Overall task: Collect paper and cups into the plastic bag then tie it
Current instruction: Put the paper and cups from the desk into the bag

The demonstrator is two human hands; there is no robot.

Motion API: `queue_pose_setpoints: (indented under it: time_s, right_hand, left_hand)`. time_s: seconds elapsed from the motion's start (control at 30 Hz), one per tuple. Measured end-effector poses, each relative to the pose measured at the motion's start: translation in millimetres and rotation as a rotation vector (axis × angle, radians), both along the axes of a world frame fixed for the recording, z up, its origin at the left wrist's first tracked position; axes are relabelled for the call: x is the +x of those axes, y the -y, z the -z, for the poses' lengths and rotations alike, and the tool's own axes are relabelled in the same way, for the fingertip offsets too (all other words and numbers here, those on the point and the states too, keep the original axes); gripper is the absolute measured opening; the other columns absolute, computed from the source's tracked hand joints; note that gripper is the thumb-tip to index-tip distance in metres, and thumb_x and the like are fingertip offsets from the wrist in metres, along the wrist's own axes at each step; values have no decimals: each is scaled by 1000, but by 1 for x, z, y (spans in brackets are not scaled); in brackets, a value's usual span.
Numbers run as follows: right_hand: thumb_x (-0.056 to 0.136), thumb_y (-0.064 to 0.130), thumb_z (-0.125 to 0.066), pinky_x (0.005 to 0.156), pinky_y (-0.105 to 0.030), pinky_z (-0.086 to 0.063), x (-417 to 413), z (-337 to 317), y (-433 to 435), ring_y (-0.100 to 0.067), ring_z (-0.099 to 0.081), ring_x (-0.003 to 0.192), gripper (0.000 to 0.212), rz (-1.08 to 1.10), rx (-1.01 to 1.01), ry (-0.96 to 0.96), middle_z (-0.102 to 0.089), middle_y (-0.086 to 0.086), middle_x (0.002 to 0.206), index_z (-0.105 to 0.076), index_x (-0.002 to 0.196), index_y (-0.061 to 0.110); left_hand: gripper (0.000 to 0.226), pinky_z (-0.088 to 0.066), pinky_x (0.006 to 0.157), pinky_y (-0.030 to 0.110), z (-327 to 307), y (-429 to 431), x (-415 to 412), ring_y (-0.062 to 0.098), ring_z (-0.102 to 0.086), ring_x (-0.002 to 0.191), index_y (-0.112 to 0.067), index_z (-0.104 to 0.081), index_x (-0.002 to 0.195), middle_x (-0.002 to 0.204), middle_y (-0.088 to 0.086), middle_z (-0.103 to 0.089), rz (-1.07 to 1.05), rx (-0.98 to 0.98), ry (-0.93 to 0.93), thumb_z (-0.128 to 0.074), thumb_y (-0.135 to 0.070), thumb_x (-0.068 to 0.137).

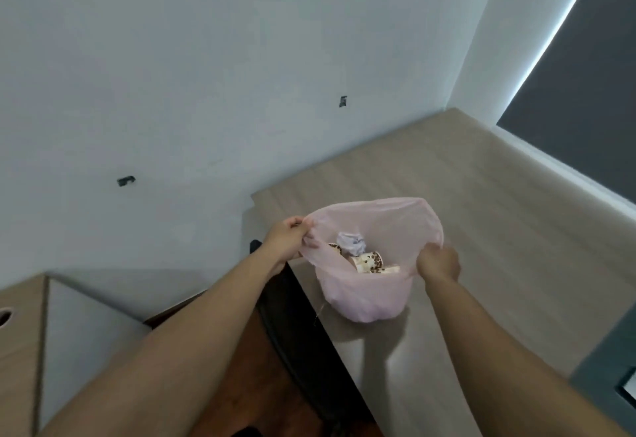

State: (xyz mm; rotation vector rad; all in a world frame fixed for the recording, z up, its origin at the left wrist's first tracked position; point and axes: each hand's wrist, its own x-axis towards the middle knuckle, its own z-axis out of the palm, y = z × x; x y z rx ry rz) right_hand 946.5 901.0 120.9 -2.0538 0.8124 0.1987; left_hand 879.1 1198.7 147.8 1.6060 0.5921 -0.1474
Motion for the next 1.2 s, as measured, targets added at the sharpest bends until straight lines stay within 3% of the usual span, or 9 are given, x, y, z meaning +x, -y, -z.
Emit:
queue_pose_setpoints:
  time_s: [0.2, 0.27, 0.4, 0.53, 0.67, 0.83, 1.07, 1.13, 1.2]
  right_hand:
    - [111, 38, -55, 92, -48, -51, 10, -43, -67, -45, -68, 113, 46, -90, 145, 268, -72, -30, 123, -72, 115, -4]
    - [109, 42, -60, 76, -41, -45, 12, -62, -97, -33, -67, 93, 42, -165, 200, 360, -73, -21, 101, -71, 96, 3]
    - [103, 53, -66, 68, -38, -44, 3, -104, -162, -22, -59, 72, 47, -264, 353, 489, -66, -6, 75, -65, 77, 14]
    - [100, 60, -67, 66, -32, -48, -24, -139, -223, -12, -58, 65, 51, -380, 508, 564, -67, 3, 72, -71, 80, 14]
    - [101, 62, -67, 52, -20, -41, -68, -167, -273, -2, -51, 52, 49, -483, 596, 561, -63, 10, 66, -71, 75, 20]
    - [98, 66, -69, 62, -27, -47, -138, -181, -332, -11, -58, 62, 62, -615, 682, 513, -67, 5, 67, -75, 74, 9]
    - [102, 63, -65, 52, -21, -44, -264, -160, -413, -10, -57, 54, 63, -828, 597, 426, -66, 5, 62, -75, 74, 7]
    - [103, 64, -63, 61, -28, -46, -298, -150, -438, -16, -60, 65, 67, -869, 586, 399, -67, -2, 72, -77, 86, 1]
    - [104, 61, -62, 58, -28, -48, -331, -142, -461, -14, -61, 66, 58, -917, 565, 372, -70, 1, 73, -81, 87, 10]
  left_hand:
    - [23, -57, 70, 31, -28, -46, -39, 16, -71, 73, -20, -71, 104, 82, 2, -69, -308, -175, 96, -57, -35, 111]
    - [19, -58, 74, 33, -39, -66, -52, 20, -71, 81, -17, -69, 107, 89, 3, -71, -374, -218, 119, -58, -32, 110]
    - [15, -59, 77, 34, -58, -112, -87, 20, -71, 90, -19, -66, 113, 98, 2, -74, -443, -262, 187, -59, -31, 110]
    - [22, -62, 75, 32, -80, -157, -132, 19, -74, 94, -17, -69, 123, 106, 3, -77, -568, -316, 275, -62, -32, 108]
    - [20, -61, 72, 31, -100, -198, -186, 13, -75, 83, -19, -72, 117, 91, -3, -80, -713, -355, 328, -64, -35, 107]
    - [16, -56, 55, 23, -114, -250, -267, 10, -68, 61, -20, -72, 106, 73, -4, -74, -826, -424, 406, -63, -32, 108]
    - [59, -58, 64, 26, -89, -326, -411, 19, -65, 86, -11, -65, 146, 141, 6, -70, -859, -486, 484, -74, -42, 97]
    - [57, -58, 60, 24, -83, -344, -454, 20, -66, 93, -7, -66, 144, 142, 8, -69, -886, -502, 505, -74, -38, 97]
    - [44, -57, 54, 23, -77, -358, -496, 20, -67, 94, -8, -69, 137, 138, 10, -69, -923, -525, 520, -71, -35, 101]
